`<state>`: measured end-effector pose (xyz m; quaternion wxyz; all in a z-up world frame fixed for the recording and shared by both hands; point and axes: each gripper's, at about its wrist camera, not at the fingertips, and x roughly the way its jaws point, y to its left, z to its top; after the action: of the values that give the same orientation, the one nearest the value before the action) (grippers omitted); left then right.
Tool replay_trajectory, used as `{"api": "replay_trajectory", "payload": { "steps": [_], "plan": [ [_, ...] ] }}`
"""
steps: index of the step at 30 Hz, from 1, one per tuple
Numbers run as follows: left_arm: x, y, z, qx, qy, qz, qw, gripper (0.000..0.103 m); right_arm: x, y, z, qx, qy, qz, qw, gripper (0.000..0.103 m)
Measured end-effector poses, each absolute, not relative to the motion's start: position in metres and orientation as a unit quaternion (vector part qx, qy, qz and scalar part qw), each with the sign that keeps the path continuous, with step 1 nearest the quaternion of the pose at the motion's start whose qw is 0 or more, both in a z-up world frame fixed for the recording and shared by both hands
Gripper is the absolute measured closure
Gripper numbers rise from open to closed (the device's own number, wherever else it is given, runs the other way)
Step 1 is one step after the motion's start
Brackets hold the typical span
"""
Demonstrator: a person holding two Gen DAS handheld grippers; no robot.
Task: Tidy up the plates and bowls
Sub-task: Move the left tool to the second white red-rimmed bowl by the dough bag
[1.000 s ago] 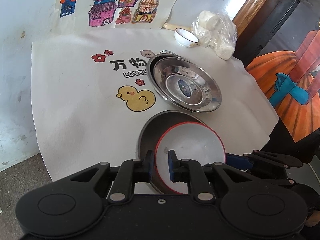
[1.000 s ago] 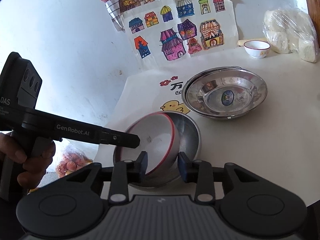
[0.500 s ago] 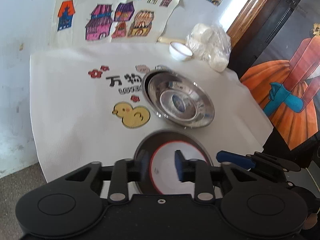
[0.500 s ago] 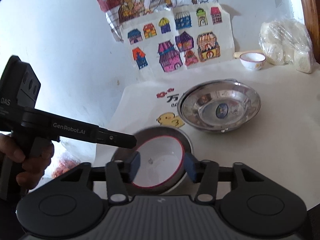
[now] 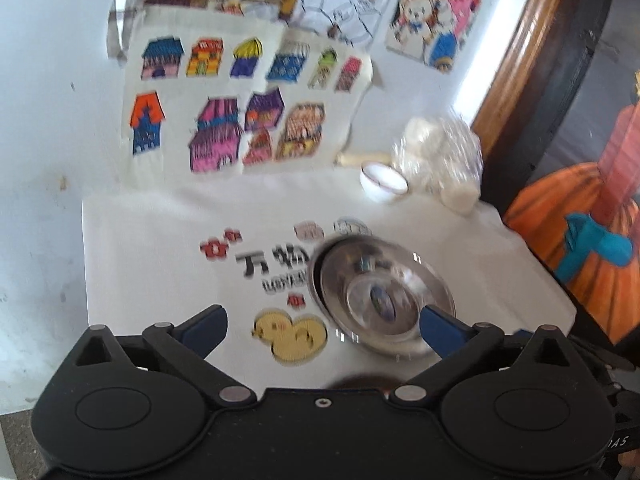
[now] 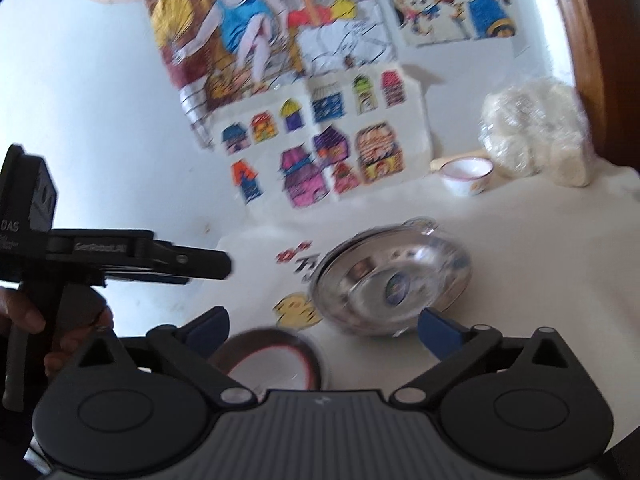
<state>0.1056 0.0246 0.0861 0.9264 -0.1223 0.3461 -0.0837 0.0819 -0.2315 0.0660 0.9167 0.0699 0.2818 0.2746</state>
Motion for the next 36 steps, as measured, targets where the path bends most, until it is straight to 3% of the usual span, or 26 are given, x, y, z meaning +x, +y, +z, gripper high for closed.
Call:
{"api": "replay_trajectory", "payload": {
  "steps": [28,36],
  "plan": [
    [0.234,0.009,0.111,-0.109,0.269,-0.076,0.954,0.001,0.175,-0.324,0.079,0.126,0.248,0.171,0.945,0.000],
    [0.284,0.006,0.087,-0.128,0.306,-0.074,0.940,0.001,0.215,-0.332,0.089,0.111,0.246,0.106,0.957,0.000]
  ]
}}
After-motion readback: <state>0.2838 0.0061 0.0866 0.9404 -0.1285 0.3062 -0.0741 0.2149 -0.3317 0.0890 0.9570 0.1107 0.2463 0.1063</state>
